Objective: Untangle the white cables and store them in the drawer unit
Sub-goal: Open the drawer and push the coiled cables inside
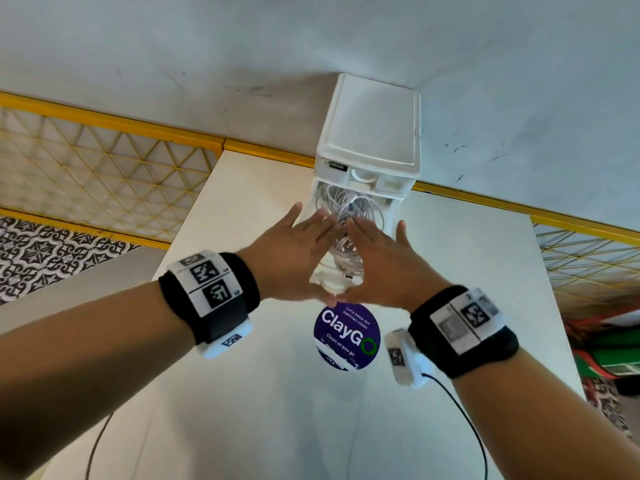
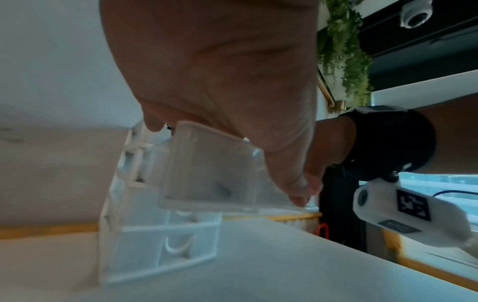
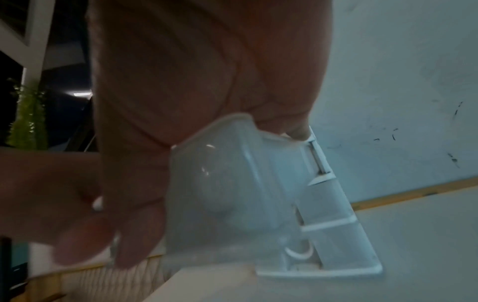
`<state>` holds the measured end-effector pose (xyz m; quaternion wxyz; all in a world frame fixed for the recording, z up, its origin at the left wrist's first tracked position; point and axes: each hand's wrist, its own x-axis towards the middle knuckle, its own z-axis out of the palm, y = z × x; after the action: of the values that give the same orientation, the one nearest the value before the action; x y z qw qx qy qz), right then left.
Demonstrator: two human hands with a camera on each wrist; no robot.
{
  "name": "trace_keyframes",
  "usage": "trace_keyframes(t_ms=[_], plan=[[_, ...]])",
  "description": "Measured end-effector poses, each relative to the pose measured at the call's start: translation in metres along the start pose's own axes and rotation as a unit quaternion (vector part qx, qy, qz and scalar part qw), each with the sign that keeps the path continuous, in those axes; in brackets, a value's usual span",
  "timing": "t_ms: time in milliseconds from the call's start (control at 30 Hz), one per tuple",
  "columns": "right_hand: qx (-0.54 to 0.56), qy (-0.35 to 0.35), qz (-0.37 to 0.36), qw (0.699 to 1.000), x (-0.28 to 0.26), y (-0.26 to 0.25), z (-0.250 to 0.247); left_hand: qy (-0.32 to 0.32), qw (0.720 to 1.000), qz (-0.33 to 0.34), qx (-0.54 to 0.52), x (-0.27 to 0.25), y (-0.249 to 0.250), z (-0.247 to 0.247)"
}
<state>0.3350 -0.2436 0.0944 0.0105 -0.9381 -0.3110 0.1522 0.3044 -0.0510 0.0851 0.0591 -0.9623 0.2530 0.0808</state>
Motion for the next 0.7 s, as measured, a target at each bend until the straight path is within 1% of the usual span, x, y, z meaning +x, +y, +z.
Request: trace_keyframes(t_ms=[33, 100, 167, 267, 367, 433, 500, 533, 600, 667, 700], plan=[[-0.002, -0.012, 0.004, 1.000, 0.007, 0.004, -0.004, 0.018, 1.000, 0.000, 0.011, 0.008, -0.005, -0.001], [-0.024, -0.029, 0.015, 0.999, 0.021, 0.009, -0.005, 0.018, 0.999, -0.012, 0.035, 0.022, -0.012, 0.000], [-0.060, 0.001, 0.024, 0.998, 0.031, 0.011, -0.005, 0.032, 0.998, -0.028, 0.049, 0.032, -0.016, 0.004], [-0.103, 0.105, 0.019, 0.989, 0.030, 0.010, 0.000, 0.066, 0.996, -0.039, 0.040, 0.039, -0.022, 0.013], [-0.085, 0.237, -0.050, 0.966, 0.015, 0.014, 0.031, 0.129, 0.991, -0.028, 0.022, 0.037, -0.025, 0.022], [-0.066, 0.276, -0.095, 0.954, 0.008, 0.021, 0.047, 0.189, 0.982, -0.011, -0.003, 0.035, -0.025, 0.028], [-0.075, 0.283, -0.108, 0.950, 0.008, 0.028, 0.050, 0.239, 0.971, -0.002, -0.002, 0.033, -0.021, 0.031], [-0.088, 0.265, -0.108, 0.954, 0.010, 0.030, 0.049, 0.247, 0.969, 0.011, 0.008, 0.034, -0.018, 0.034], [-0.113, 0.216, -0.105, 0.964, 0.015, 0.034, 0.044, 0.236, 0.971, 0.042, 0.007, 0.036, -0.014, 0.038], [-0.125, 0.197, -0.107, 0.967, 0.023, 0.039, 0.036, 0.213, 0.976, 0.031, 0.015, 0.040, -0.016, 0.037], [-0.130, 0.206, -0.111, 0.963, 0.027, 0.043, 0.033, 0.209, 0.977, 0.015, 0.027, 0.042, -0.020, 0.034]])
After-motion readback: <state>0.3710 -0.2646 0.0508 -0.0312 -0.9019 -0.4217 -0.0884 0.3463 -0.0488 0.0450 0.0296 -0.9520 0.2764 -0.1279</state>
